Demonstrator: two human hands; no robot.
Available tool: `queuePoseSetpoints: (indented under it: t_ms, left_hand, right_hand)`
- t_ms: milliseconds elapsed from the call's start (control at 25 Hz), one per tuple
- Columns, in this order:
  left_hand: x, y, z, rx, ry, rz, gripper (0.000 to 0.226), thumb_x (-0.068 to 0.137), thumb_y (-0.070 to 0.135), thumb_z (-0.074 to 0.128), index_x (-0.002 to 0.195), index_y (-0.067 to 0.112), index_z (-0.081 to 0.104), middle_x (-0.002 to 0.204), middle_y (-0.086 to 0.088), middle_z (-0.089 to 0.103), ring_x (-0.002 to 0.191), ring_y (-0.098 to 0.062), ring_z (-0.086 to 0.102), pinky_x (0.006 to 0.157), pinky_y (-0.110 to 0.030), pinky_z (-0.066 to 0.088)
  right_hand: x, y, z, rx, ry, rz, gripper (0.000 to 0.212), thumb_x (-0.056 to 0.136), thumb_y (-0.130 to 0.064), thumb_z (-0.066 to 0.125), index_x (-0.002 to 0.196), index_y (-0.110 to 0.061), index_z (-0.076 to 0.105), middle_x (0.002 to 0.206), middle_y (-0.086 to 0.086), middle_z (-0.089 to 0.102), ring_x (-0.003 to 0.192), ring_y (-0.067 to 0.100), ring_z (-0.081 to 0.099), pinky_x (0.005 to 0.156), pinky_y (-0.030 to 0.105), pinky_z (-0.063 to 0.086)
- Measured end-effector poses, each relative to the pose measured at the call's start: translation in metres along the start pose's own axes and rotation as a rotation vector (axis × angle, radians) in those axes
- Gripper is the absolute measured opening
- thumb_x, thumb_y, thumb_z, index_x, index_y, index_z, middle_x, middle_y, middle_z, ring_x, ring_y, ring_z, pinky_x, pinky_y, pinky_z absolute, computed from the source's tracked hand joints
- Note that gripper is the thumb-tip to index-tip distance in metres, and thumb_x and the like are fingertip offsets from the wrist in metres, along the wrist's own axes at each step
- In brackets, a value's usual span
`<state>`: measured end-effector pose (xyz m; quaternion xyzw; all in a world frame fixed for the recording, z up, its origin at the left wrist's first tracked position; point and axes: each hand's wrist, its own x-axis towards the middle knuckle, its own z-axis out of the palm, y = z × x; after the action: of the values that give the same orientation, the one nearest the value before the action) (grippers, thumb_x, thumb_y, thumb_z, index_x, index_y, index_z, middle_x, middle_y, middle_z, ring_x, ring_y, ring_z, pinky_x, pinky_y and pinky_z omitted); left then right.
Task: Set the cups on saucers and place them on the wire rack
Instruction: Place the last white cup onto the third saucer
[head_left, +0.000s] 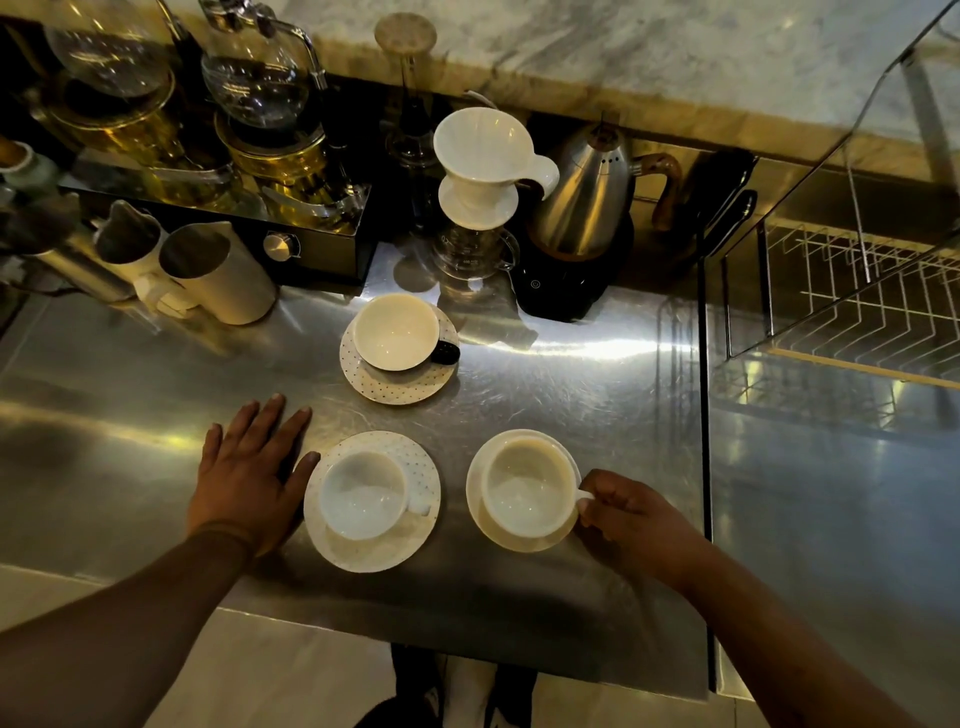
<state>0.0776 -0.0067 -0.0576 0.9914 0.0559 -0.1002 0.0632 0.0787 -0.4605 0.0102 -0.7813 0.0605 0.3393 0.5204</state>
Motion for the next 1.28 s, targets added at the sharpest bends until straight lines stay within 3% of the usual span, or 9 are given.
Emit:
queuePoseSetpoints:
  t_ms: [240, 360, 440, 560, 720, 880, 1040, 1160, 1280]
  left_hand:
    - [0.0, 0.002, -0.003, 0.01, -0.007, 0.004, 0.074, 0.097, 0.069, 0.017, 0.162, 0.035, 0.024, 0.173, -0.001, 0.021, 0.159, -0.026, 0.013, 0.128, -0.055, 0.01]
    - [-0.001, 0.0, -0.002, 0.024, -0.007, 0.011, 0.074, 0.097, 0.069, 0.015, 0.162, 0.035, 0.023, 0.173, -0.001, 0.02, 0.159, -0.026, 0.013, 0.128, -0.055, 0.009]
    - [-0.001, 0.0, -0.004, 0.016, -0.005, 0.018, 0.073, 0.098, 0.068, 0.015, 0.162, 0.035, 0.026, 0.172, -0.001, 0.021, 0.159, -0.027, 0.013, 0.127, -0.055, 0.009]
    - [-0.004, 0.003, -0.006, -0.04, 0.017, 0.022, 0.069, 0.099, 0.065, 0.022, 0.159, 0.032, 0.036, 0.17, -0.004, 0.03, 0.157, -0.028, 0.02, 0.127, -0.056, 0.013]
    - [-0.009, 0.001, -0.013, -0.131, 0.108, 0.023, 0.06, 0.097, 0.056, 0.04, 0.145, 0.025, 0.058, 0.157, -0.011, 0.05, 0.145, -0.034, 0.041, 0.122, -0.055, 0.028]
    - [-0.007, -0.004, -0.023, -0.215, 0.131, 0.044, 0.036, 0.095, 0.04, 0.057, 0.114, 0.017, 0.077, 0.124, -0.011, 0.07, 0.113, -0.031, 0.062, 0.102, -0.047, 0.048]
    - [-0.009, 0.002, -0.034, -0.392, -0.126, 0.001, 0.017, 0.098, 0.042, 0.061, 0.108, 0.032, 0.071, 0.101, 0.01, 0.073, 0.082, -0.006, 0.061, 0.075, -0.028, 0.048]
    - [-0.013, 0.014, -0.035, -0.494, -0.328, -0.075, 0.015, 0.099, 0.047, 0.061, 0.112, 0.041, 0.065, 0.099, 0.018, 0.071, 0.076, -0.003, 0.066, 0.071, -0.027, 0.053]
    - [-0.014, 0.015, -0.033, -0.565, -0.383, -0.126, 0.01, 0.099, 0.044, 0.062, 0.109, 0.042, 0.06, 0.1, 0.015, 0.074, 0.068, -0.009, 0.073, 0.067, -0.029, 0.059]
  right_hand:
    - [-0.007, 0.003, 0.009, -0.092, 0.152, -0.019, 0.01, 0.101, -0.038, 0.061, 0.096, -0.041, 0.069, 0.084, 0.001, 0.076, 0.076, 0.024, 0.075, 0.072, 0.044, 0.063]
    - [-0.016, 0.003, 0.019, -0.04, 0.222, -0.037, 0.013, 0.101, -0.032, 0.061, 0.102, -0.044, 0.064, 0.089, -0.004, 0.076, 0.08, 0.02, 0.075, 0.071, 0.04, 0.063]
    - [-0.025, 0.003, 0.029, -0.028, 0.397, -0.013, 0.023, 0.101, -0.025, 0.06, 0.098, -0.048, 0.058, 0.085, -0.007, 0.073, 0.075, 0.013, 0.072, 0.062, 0.029, 0.056]
    - [-0.046, 0.007, 0.053, -0.098, 0.556, 0.136, 0.019, 0.099, -0.03, 0.062, 0.089, -0.044, 0.054, 0.078, -0.002, 0.069, 0.071, 0.015, 0.067, 0.057, 0.028, 0.05]
    - [-0.063, 0.0, 0.106, -0.279, 0.317, 0.159, 0.006, 0.097, -0.04, 0.059, 0.092, -0.043, 0.057, 0.082, -0.013, 0.068, 0.076, 0.003, 0.065, 0.064, 0.022, 0.048]
    - [-0.047, -0.014, 0.151, -0.201, 0.176, 0.148, 0.011, 0.09, -0.052, 0.057, 0.099, -0.047, 0.061, 0.087, -0.022, 0.07, 0.078, -0.004, 0.066, 0.064, 0.024, 0.052]
    - [-0.012, -0.033, 0.185, 0.129, 0.114, 0.302, 0.018, 0.089, -0.039, 0.06, 0.107, -0.04, 0.061, 0.085, 0.003, 0.079, 0.071, 0.019, 0.073, 0.074, 0.045, 0.062]
    - [0.004, -0.047, 0.196, 0.269, 0.147, 0.316, 0.014, 0.097, -0.023, 0.06, 0.111, -0.023, 0.062, 0.083, 0.013, 0.079, 0.063, 0.023, 0.068, 0.063, 0.039, 0.056]
    - [0.009, -0.059, 0.2, 0.291, 0.209, 0.331, 0.011, 0.102, -0.015, 0.056, 0.112, -0.015, 0.06, 0.081, 0.016, 0.078, 0.059, 0.023, 0.068, 0.057, 0.036, 0.056]
